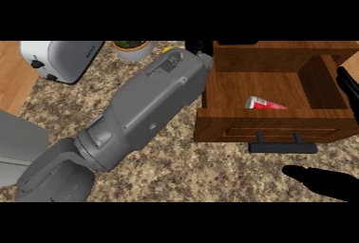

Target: Pick up the can, place it into the drawer and close the drawer

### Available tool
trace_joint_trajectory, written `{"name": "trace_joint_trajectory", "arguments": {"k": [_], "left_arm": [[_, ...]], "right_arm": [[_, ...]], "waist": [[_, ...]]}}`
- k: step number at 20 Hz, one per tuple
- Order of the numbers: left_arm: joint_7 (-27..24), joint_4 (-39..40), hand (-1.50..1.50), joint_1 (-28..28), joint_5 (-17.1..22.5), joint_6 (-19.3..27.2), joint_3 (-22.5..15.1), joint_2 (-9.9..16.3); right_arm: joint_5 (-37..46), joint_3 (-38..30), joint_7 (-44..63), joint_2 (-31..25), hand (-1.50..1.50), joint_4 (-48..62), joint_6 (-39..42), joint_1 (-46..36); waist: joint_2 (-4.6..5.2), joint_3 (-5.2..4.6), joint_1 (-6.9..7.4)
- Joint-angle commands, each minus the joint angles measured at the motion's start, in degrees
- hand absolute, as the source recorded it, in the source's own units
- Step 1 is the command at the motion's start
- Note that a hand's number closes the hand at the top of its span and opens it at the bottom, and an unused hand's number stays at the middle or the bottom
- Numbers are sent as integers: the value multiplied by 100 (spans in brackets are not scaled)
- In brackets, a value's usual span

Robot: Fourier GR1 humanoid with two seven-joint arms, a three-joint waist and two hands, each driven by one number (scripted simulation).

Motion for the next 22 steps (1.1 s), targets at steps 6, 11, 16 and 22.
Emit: {"name": "trace_joint_trajectory", "arguments": {"k": [6,11,16,22], "left_arm": [[469,-498,-150,191,-226,-18,23,448],[551,-660,-150,406,-429,-34,6,707],[1017,-1060,-150,440,-588,101,-49,1078],[1173,-1596,-150,847,-768,91,3,1465]], "right_arm": [[1838,1005,-222,-158,-150,2000,-796,-1335],[2390,1169,-513,-243,-150,3410,-1220,-2017],[3036,1255,-689,-188,-150,4675,-2059,-2385],[3542,1146,-456,51,-150,6298,-2792,-3117]], "waist": [[-59,-4,178],[-41,-1,151],[-47,2,152],[-40,2,179]]}}
